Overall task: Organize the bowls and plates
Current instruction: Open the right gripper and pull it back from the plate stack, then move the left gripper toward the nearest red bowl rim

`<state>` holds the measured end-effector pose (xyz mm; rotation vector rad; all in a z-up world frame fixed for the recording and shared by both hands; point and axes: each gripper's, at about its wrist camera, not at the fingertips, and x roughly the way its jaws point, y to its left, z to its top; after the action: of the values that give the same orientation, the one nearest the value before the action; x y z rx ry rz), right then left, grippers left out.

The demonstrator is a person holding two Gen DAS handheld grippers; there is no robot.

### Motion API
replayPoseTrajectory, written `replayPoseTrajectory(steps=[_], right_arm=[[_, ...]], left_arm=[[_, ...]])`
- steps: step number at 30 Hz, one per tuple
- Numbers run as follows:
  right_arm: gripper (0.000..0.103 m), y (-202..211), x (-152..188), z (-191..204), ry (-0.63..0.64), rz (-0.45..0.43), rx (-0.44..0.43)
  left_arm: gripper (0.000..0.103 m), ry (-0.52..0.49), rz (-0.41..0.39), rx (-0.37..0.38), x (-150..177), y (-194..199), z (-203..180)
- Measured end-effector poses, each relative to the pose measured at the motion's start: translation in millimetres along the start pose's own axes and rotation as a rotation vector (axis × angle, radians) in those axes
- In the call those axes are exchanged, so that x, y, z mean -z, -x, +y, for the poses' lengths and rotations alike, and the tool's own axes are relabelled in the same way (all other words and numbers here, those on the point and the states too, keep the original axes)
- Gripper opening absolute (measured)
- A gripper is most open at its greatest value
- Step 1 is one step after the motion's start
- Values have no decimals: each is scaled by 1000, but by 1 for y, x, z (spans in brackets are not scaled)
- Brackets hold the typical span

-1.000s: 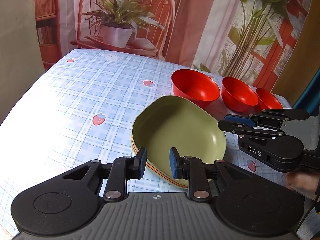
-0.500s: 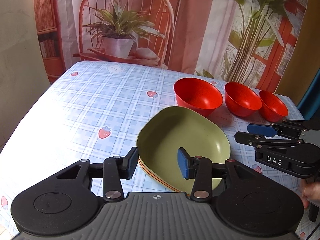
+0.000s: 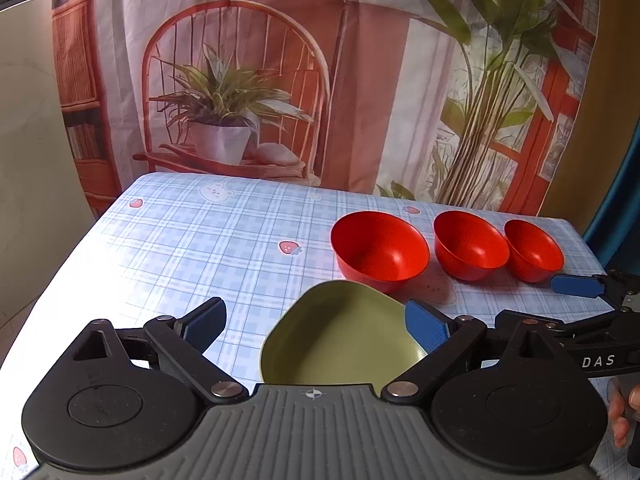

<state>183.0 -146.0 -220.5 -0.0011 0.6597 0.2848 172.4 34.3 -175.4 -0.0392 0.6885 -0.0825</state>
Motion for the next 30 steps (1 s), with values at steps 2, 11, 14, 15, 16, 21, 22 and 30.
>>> replayPoseTrajectory(steps=[2, 11, 14, 15, 16, 21, 22, 30], right_arm=[[103, 2, -2, -7, -26, -3, 11], [103, 5, -4, -32, -85, -17, 79], [103, 3, -6, -36, -89, -16, 93], [103, 2, -7, -36, -88, -17, 97], [103, 1, -8, -36, -85, -17, 102], [103, -2, -17, -38, -65, -29, 117], [103, -3, -19, -38, -55, -32, 128], [103, -18, -29, -44, -42, -35, 161]], left_arm=[[98, 22, -6, 23, -4, -2, 1], [98, 50, -71, 70, -13, -7, -1], [98, 52, -80, 67, -18, -12, 1], [98, 51, -74, 66, -20, -15, 2], [98, 49, -68, 65, -21, -17, 2], [98, 14, -49, 53, -27, -31, 5], [98, 3, -47, 47, -28, -34, 6], [97, -39, -51, 26, -38, -50, 10]])
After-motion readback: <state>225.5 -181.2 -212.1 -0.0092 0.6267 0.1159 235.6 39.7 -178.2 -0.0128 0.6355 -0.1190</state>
